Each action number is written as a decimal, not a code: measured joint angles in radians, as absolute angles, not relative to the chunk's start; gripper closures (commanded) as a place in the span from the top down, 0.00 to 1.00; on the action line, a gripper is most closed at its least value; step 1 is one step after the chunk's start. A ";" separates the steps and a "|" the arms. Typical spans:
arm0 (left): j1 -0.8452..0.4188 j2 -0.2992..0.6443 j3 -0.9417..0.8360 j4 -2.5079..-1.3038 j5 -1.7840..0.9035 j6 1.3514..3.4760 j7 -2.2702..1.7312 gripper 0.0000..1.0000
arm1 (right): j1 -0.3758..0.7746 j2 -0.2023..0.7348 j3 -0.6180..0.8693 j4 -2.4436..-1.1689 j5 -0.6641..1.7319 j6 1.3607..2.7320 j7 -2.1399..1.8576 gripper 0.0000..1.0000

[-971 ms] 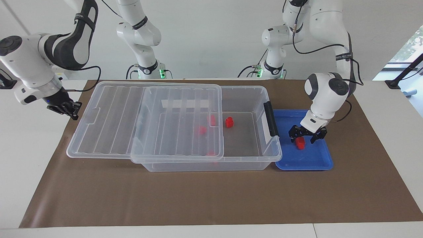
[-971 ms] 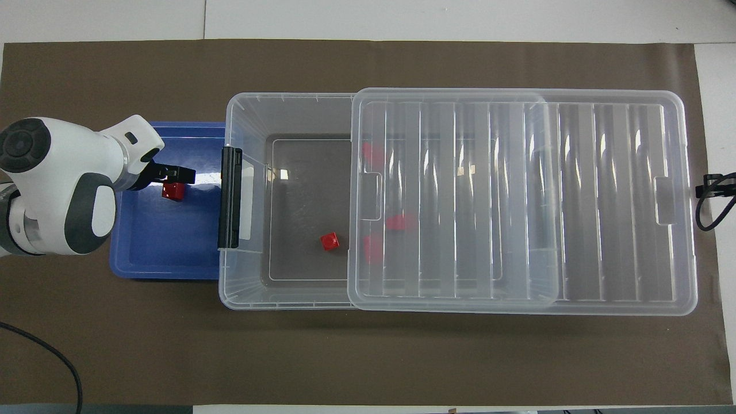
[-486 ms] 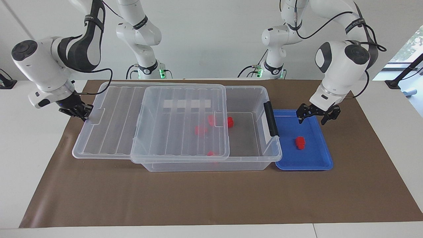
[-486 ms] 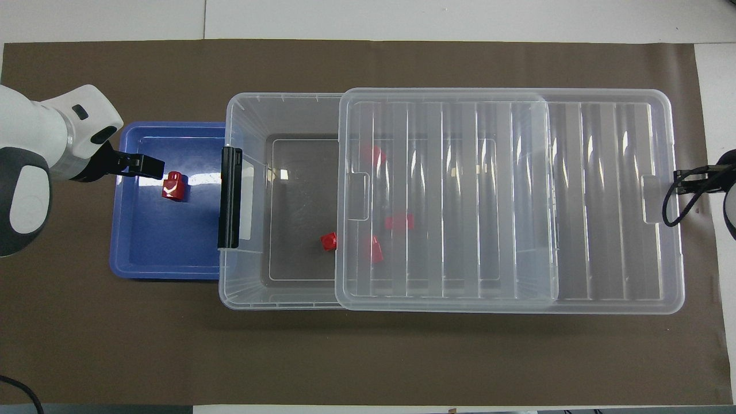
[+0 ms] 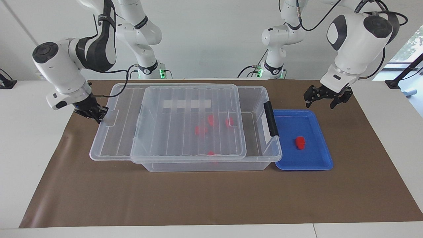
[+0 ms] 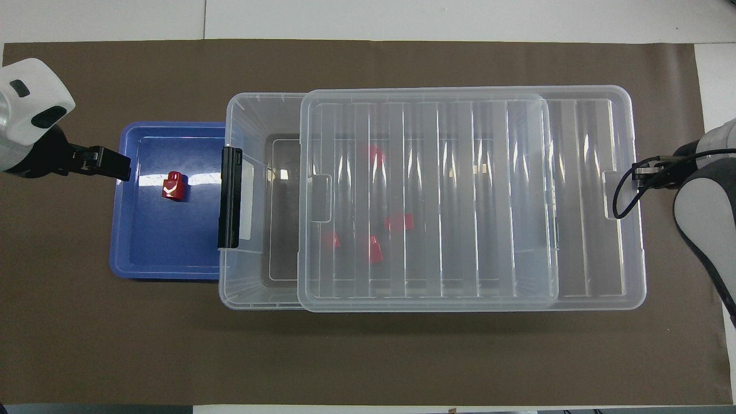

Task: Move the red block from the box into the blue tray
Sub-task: 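Slide the lid shut with the right gripper while the left gripper withdraws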

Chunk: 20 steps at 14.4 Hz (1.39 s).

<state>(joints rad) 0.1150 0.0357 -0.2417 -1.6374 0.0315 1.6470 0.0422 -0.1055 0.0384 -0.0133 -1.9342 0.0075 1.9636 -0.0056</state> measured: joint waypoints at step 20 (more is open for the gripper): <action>-0.009 0.001 -0.135 -1.562 0.028 1.532 0.044 1.00 | 0.056 0.031 -0.011 -1.937 0.008 1.964 0.236 0.00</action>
<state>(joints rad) -0.0091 0.0009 -0.1346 -1.5615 0.0277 1.5318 0.0441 0.0563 0.0311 -0.0108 -1.9367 0.0077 1.9636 0.2362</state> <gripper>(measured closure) 0.000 0.991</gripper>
